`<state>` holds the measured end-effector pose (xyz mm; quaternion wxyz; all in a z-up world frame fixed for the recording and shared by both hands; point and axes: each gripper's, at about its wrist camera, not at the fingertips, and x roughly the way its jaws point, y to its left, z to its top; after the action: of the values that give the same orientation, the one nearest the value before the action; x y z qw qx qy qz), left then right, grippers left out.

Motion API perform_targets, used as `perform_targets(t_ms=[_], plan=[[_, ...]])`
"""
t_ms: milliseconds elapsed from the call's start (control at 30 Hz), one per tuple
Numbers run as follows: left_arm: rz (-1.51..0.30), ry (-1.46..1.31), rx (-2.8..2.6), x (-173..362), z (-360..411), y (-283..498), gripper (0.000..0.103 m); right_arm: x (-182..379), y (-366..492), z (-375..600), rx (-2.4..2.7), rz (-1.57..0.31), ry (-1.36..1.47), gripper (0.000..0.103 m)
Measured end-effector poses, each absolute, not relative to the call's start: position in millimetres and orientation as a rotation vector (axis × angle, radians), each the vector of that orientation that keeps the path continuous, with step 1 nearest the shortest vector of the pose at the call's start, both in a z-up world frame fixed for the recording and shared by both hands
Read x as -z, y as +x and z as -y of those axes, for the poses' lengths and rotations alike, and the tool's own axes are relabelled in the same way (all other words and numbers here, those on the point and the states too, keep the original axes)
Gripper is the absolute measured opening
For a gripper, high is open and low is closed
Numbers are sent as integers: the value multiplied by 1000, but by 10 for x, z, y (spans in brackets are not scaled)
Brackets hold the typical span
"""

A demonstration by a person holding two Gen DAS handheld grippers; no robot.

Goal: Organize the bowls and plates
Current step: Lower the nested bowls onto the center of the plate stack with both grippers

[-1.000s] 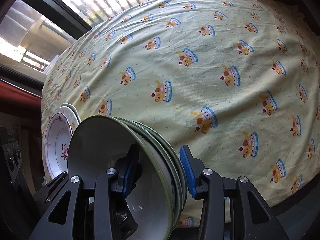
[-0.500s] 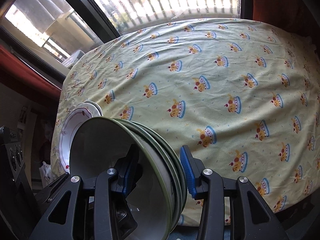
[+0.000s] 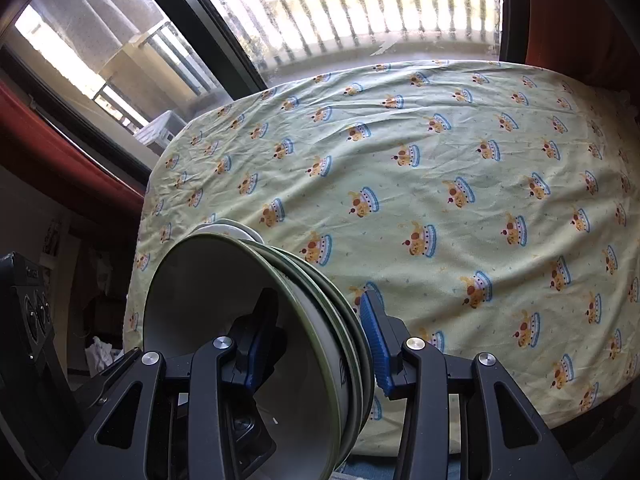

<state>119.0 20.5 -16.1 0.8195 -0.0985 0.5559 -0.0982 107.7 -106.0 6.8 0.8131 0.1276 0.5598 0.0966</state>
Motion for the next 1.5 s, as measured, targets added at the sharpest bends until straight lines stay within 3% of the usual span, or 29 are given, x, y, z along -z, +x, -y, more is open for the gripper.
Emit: perform_targets(t_ms=[800, 1500], plan=[[-1264, -185, 287, 469, -1339, 1556, 60, 124, 1356, -169, -97, -1260, 283, 46], [-1281, -112, 375, 644, -1483, 1867, 60, 282, 1561, -532, 53, -1262, 230, 46]])
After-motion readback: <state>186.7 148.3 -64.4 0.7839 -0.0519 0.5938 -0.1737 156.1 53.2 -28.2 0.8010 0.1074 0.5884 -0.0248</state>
